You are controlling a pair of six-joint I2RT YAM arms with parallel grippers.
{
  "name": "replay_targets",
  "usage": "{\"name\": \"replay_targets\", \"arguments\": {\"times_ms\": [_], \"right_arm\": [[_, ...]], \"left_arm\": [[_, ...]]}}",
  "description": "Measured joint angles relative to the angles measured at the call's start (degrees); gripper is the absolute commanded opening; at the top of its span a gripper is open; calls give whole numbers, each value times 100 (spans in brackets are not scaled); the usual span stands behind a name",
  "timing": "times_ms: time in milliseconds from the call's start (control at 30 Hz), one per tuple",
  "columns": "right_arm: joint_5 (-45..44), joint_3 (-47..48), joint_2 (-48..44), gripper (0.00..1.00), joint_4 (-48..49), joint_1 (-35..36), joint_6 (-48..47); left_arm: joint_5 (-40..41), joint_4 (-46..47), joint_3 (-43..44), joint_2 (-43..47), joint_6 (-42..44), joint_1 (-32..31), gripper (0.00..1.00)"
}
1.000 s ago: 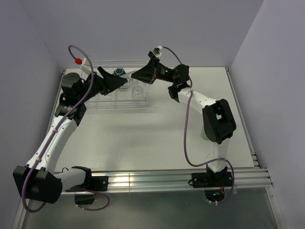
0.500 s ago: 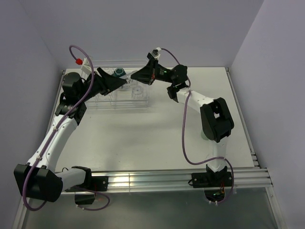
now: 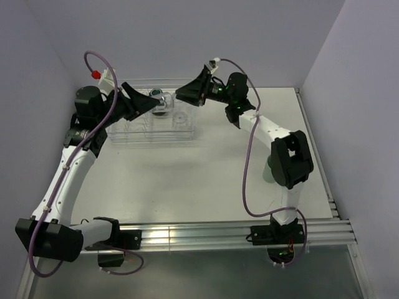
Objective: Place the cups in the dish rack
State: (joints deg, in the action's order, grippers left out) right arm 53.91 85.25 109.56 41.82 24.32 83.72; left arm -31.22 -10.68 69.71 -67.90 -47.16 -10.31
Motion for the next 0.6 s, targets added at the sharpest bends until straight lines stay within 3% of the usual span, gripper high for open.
{"name": "replay_targets", "arguments": {"times_ms": [267,600], "right_arm": [[-1961,313,-870,48,-3458,-494,-2452],[-3279,474,-1266,48,-5224,-457,-3904]], "left_arm": [[977,-1274,2017,-874,433,575,0],[2815,-2673,3495,-2883,855,1021,0]]}}
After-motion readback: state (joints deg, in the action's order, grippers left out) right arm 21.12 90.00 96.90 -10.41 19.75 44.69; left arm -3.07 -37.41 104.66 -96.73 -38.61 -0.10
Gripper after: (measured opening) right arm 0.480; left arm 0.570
